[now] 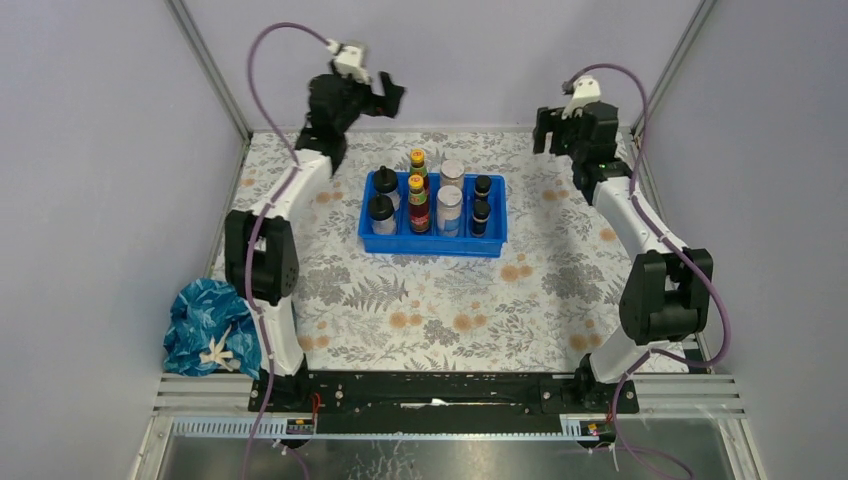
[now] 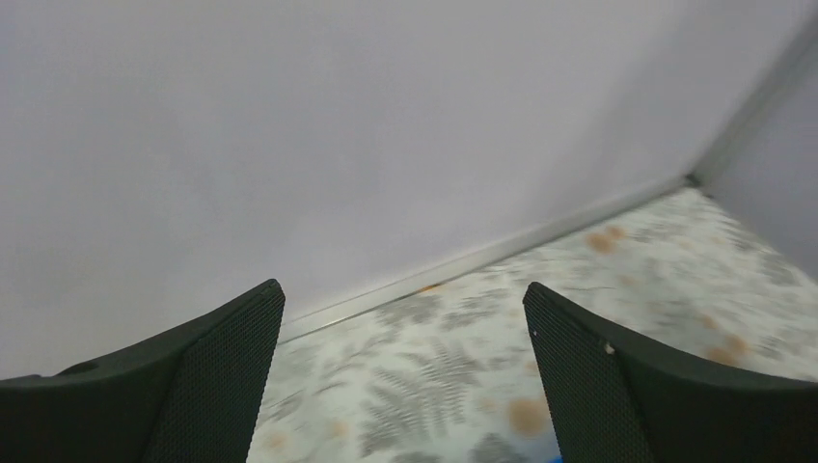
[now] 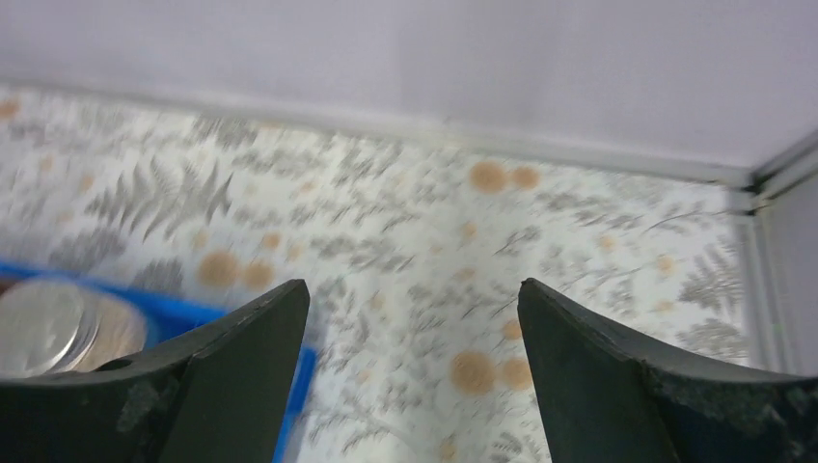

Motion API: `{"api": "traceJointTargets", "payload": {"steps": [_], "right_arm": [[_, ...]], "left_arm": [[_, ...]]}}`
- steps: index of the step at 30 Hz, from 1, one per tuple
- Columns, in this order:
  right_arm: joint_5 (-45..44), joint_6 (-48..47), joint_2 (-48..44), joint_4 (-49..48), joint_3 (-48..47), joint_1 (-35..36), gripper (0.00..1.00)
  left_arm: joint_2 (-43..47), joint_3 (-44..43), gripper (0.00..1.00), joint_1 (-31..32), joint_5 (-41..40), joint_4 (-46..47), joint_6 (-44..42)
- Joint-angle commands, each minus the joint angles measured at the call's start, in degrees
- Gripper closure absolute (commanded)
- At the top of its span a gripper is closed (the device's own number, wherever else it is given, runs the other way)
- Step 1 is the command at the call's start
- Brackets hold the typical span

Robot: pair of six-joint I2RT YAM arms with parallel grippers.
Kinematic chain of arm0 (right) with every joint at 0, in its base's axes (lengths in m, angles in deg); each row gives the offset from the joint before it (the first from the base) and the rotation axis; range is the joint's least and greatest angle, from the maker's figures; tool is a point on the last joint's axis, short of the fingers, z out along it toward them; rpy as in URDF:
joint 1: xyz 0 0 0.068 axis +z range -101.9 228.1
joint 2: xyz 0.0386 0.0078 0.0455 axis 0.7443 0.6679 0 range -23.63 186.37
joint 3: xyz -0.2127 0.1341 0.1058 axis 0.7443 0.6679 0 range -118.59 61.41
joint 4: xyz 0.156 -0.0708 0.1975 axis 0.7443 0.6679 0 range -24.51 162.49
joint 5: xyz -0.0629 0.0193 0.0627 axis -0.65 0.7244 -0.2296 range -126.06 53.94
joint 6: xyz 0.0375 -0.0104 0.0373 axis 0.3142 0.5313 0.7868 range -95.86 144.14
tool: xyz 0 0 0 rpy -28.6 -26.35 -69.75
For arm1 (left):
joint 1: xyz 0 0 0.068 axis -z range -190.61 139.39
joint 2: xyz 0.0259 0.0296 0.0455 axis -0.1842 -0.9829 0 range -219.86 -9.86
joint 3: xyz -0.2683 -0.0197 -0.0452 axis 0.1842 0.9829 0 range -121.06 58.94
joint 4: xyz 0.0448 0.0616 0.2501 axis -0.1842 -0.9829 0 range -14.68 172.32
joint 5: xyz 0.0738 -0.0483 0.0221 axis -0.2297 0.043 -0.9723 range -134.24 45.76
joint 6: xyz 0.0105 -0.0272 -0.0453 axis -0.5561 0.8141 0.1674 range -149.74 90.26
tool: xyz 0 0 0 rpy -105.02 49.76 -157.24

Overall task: Organize the condiment bottles
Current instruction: Reset both arms

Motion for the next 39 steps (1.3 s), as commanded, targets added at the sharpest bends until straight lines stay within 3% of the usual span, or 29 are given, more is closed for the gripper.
{"api": "traceJointTargets", "payload": {"steps": [1,10,23,32,39], "right_arm": [[-1.5,3.1,-0.9,-6.8,-3.7,-0.7,0.13],[-1.9,3.2,-3.6,-8.4,-0.4,-2.7,0.12],[1.9,8.8,-8.1,-16.7,9.8,-6.4,0.12],[5.0,11.4,-12.3,-23.6,21.2,-6.4,0.10],[-1.4,10.6,-17.3,-24.1,27.2,-4.7,0.07]], "left_arm": [[1.2,2.3,0.02,-3.1,-1.5,3.1,0.7],[4.5,7.7,0.02,-5.3,-5.3,2.3,-2.1],[13.3,28.2,0.03,-14.7,-6.1,10.2,4.6],[20.8,43.2,0.04,-15.0,-8.7,17.3,7.0],[24.4,49.9,0.08,-15.0,-8.7,20.8,7.5]]}}
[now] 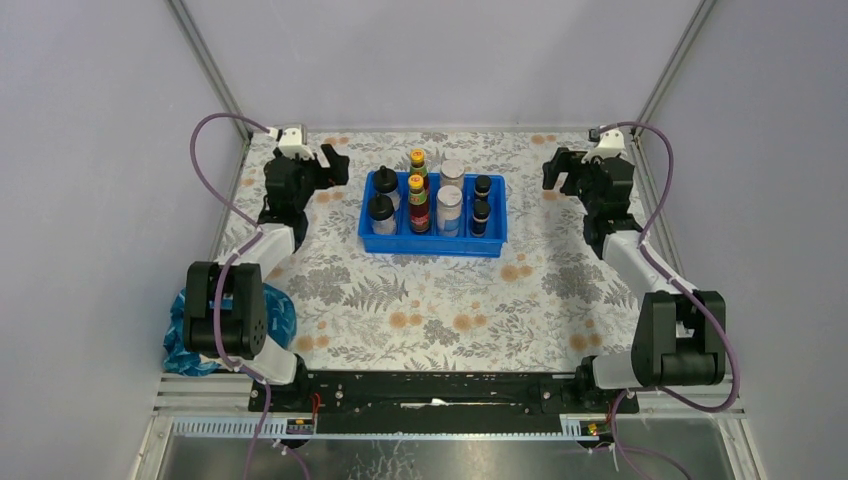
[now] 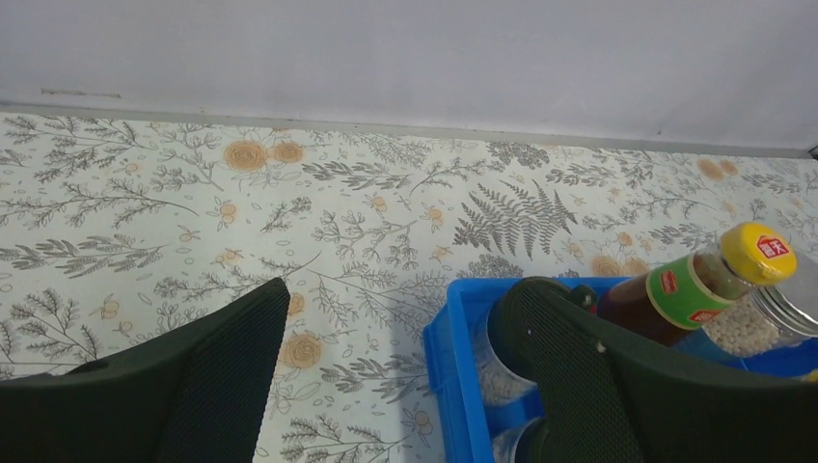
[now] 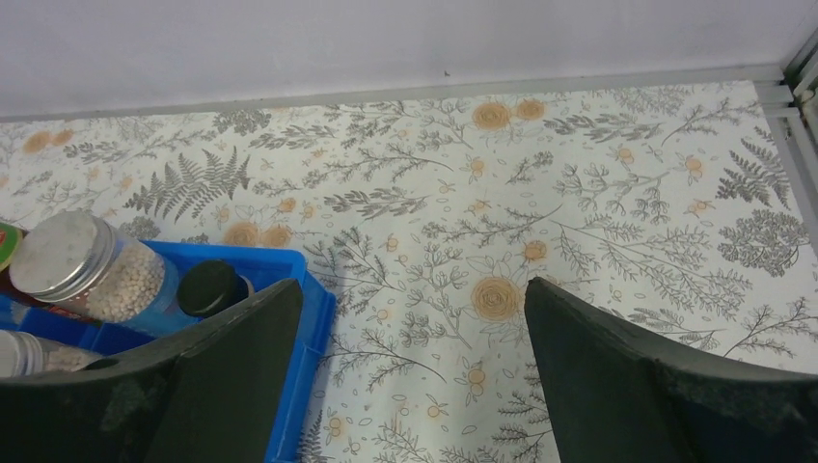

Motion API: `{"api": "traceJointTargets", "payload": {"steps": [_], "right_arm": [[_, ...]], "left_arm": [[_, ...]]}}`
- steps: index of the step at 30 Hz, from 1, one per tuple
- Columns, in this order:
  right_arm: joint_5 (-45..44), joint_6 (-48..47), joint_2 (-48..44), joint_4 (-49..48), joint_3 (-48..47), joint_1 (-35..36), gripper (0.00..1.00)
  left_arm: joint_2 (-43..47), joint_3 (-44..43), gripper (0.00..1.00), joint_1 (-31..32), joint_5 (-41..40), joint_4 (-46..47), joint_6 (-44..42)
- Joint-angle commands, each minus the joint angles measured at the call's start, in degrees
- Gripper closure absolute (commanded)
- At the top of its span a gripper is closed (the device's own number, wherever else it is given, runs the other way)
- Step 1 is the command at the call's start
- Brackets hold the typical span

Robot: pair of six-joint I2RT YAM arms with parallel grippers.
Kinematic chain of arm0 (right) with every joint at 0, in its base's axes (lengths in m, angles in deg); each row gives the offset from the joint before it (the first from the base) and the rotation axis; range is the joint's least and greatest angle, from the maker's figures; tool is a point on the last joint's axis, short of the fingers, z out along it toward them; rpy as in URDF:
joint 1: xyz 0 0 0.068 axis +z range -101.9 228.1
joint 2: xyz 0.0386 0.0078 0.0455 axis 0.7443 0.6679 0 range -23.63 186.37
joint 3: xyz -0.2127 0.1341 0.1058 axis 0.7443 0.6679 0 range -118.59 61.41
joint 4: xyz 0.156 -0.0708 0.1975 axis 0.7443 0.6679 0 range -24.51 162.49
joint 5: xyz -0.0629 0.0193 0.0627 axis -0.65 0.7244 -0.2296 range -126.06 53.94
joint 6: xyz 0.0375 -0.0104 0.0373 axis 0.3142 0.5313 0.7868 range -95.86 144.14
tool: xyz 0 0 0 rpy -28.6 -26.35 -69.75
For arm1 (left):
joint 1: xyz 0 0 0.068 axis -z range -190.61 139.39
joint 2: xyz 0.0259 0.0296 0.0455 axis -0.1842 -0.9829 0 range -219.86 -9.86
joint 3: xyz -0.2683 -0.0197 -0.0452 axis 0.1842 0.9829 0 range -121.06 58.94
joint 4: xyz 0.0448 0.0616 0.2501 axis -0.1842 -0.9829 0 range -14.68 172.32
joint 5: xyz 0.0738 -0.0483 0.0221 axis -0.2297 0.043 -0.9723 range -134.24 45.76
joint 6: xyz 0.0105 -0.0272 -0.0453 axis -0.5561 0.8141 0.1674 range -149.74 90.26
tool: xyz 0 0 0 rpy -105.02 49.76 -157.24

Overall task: Organize the condiment bottles
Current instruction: Reset both arms

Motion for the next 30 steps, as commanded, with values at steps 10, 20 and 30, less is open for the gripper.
{"api": "traceJointTargets", "payload": {"steps": [10,20,30], "right_arm": [[-17.3,-0.9,-4.8,-2.7,3.7,7.5,0.01],[-23.3,1.1,-3.1,-5.7,7.5,11.2,0.00],[-24.9,-0.9,-1.0,-8.7,8.3,12.1,0.00]], "left_arm": [[4.9,8.6,0.09,0.9,-4.5,10.0,-0.3],[7.1,11.9,0.09,2.3,-7.9,11.7,-2.7],[6.4,13.1,0.09,3.3,-8.3,12.6,-4.3]]}}
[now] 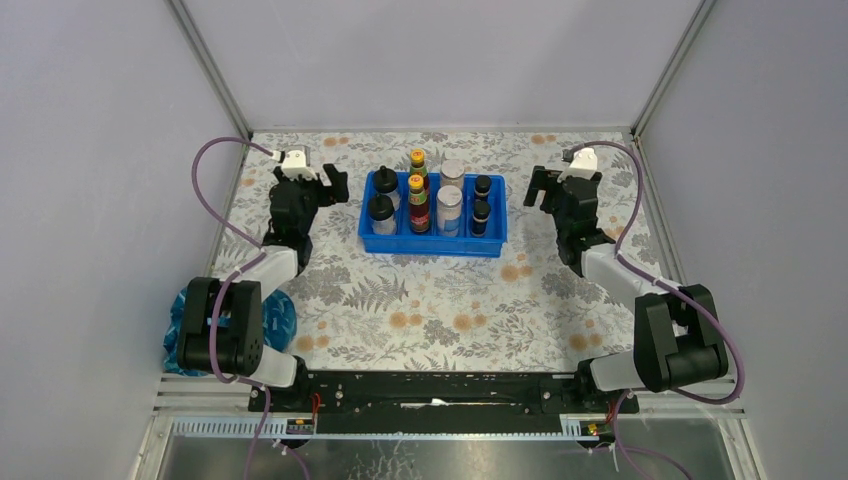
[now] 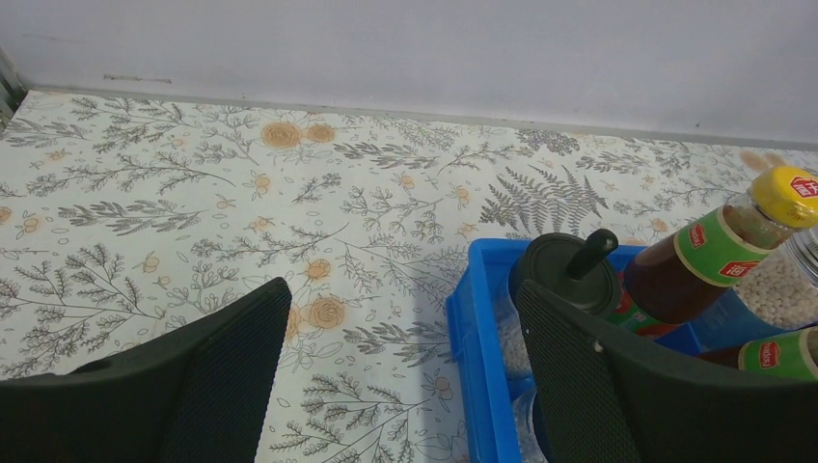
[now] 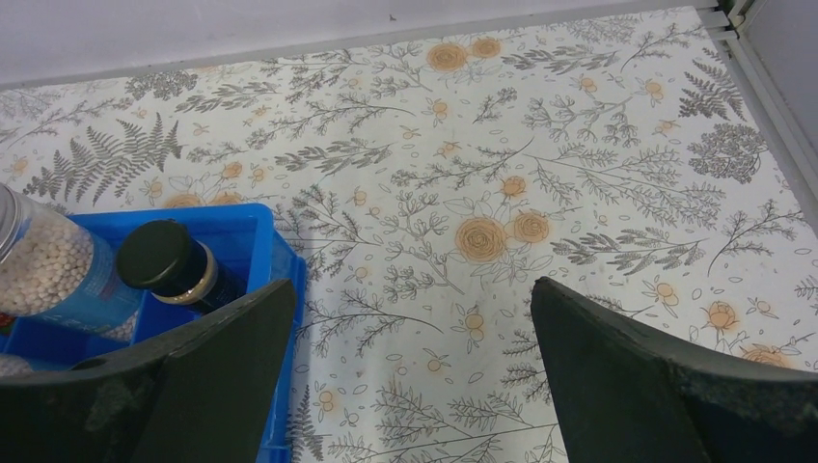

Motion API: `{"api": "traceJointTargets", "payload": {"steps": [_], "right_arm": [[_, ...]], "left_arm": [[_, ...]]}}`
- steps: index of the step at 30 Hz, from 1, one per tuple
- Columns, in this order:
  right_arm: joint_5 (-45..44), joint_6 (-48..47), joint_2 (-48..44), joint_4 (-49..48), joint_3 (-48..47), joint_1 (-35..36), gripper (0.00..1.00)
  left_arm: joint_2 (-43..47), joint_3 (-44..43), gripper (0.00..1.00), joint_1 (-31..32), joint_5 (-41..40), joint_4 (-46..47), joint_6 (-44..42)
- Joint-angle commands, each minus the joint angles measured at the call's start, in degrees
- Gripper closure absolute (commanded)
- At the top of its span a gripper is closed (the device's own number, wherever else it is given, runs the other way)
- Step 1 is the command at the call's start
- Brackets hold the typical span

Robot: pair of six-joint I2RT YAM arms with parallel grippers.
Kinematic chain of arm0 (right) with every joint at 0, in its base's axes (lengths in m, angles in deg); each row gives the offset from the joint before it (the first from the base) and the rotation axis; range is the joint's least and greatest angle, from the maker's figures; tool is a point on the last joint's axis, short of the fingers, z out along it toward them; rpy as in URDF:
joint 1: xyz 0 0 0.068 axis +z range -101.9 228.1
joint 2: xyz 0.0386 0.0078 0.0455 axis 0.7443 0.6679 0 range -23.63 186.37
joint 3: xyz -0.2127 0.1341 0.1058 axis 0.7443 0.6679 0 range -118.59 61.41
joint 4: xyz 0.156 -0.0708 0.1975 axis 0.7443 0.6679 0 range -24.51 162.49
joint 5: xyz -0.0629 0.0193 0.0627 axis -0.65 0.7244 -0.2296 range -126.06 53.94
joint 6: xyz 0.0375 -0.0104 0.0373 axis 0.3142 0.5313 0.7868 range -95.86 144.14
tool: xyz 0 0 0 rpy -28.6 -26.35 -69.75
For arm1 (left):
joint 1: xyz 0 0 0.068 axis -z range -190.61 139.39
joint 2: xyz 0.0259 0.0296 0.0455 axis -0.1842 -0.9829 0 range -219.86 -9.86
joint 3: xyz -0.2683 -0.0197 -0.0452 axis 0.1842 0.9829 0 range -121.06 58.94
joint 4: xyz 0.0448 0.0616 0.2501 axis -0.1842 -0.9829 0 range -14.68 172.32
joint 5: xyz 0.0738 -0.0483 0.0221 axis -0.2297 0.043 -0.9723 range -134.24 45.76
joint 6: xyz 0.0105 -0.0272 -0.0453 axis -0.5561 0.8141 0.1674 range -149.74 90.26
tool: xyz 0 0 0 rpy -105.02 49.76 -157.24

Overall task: Organize the condiment bottles
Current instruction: Reset both arms

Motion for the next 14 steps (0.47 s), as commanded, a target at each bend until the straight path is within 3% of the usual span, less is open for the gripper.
{"api": "traceJointTargets", "payload": {"steps": [1,6,14], "right_arm": [[-3.5,-1.7,0.2,-5.2,0.5,1.0,0.00],[-5.0,-2.5,0.6,-5.8,0.5,1.5,0.00],[-15.9,-3.1,1.6,-4.7,-2.1,5.4,0.00]], "left_arm": [[0.4,0.6,0.09,0.6,-1.5,4.1,-2.3],[0.2,1.1,0.09,0.9,-2.2,4.2,-3.1],[-0.2,1.5,0.10,1.3,-2.8,4.8,-3.4]]}}
